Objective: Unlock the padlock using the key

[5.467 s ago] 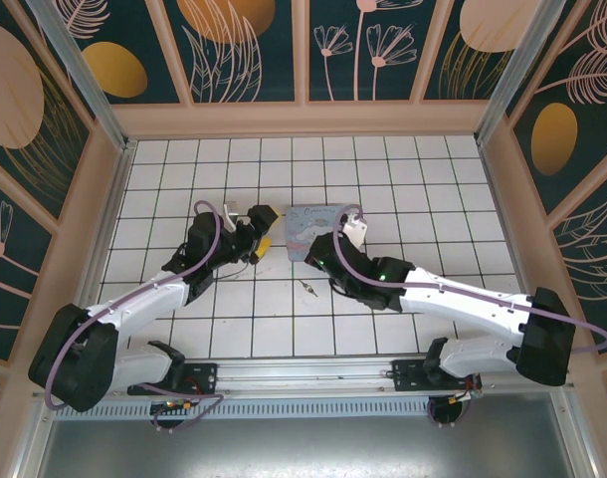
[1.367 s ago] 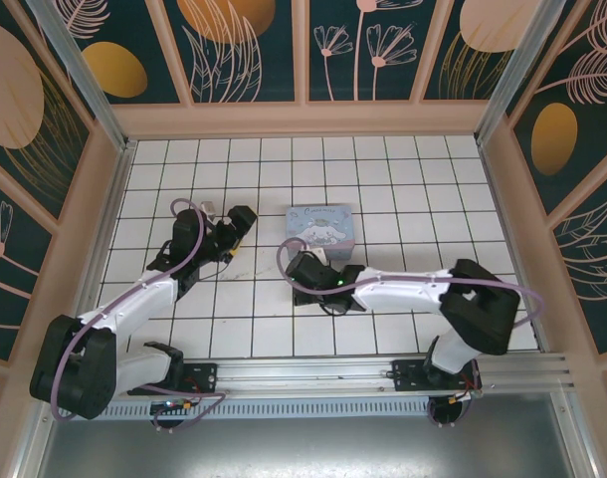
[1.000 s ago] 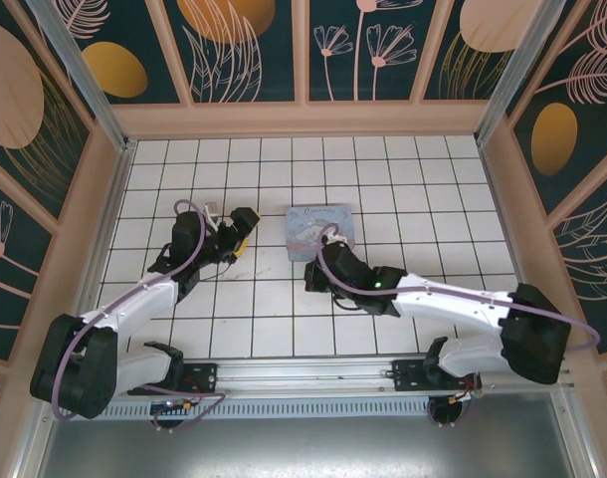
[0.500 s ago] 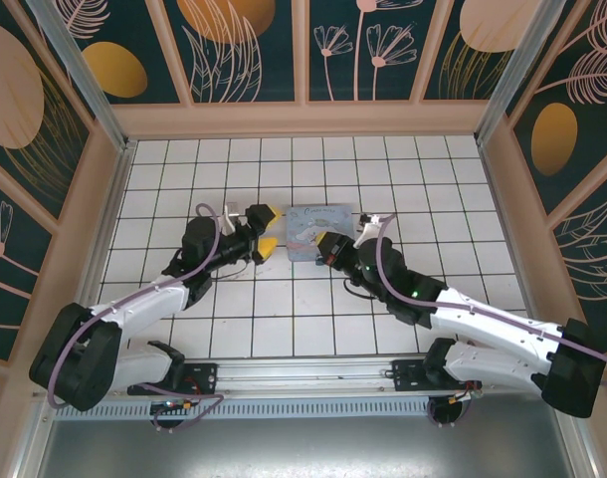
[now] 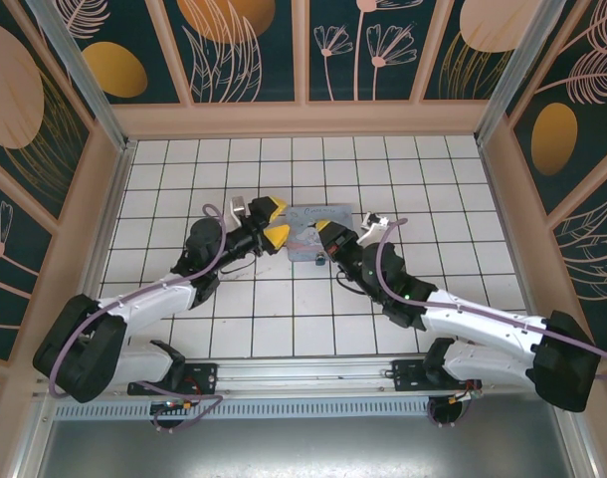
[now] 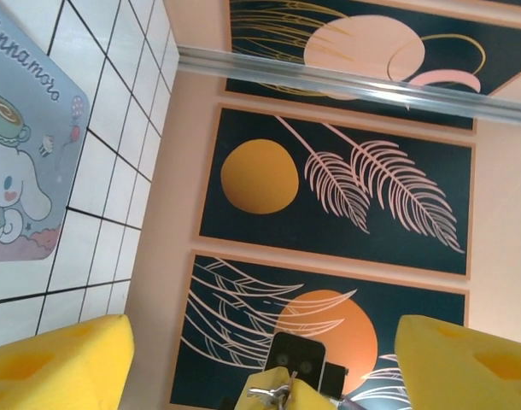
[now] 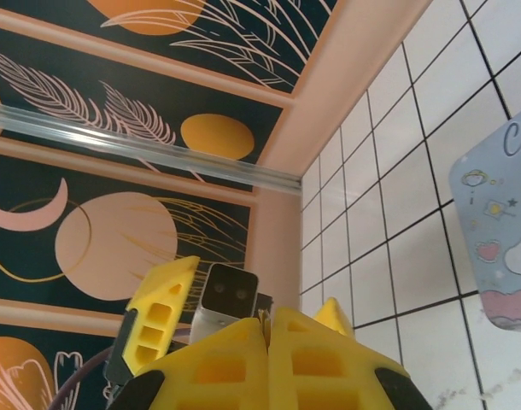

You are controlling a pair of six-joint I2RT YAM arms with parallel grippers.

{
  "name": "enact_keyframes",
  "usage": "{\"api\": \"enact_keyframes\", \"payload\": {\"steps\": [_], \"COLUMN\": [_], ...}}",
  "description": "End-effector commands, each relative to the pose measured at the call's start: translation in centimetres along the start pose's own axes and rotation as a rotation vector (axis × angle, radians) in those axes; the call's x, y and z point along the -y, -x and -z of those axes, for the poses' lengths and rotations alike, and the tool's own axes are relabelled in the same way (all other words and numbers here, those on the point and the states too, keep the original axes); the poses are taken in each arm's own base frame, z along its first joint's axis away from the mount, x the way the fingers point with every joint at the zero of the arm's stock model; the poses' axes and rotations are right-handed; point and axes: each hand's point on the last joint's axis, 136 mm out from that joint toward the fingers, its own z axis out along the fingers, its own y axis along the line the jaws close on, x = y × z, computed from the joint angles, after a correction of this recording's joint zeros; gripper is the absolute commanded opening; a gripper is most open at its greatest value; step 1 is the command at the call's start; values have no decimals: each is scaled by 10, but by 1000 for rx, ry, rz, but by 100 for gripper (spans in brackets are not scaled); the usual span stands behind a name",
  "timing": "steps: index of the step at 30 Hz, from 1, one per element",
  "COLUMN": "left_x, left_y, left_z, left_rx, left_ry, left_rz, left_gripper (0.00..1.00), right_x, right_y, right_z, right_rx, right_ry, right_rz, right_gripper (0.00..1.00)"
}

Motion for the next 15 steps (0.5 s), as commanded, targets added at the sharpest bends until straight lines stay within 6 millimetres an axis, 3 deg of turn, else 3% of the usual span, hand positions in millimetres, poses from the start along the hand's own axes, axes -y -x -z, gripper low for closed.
{"api": "enact_keyframes", "payload": {"steps": [1,15], "left_x": [34,38], "left_y": [-10,-27], "left_z": [-9,-25], "left_rx": [-32,-75], "left_ry": [-121,-142], "left_rz": [-4,-5], "left_gripper": [76,48], "right_x": [-11,0], "right_y": [8,-1], "right_z": [-3,-16], "right_rx": [45,33], "right_ry": [71,63], "right_rz": [-82,-137], "right_gripper": [0,0]}}
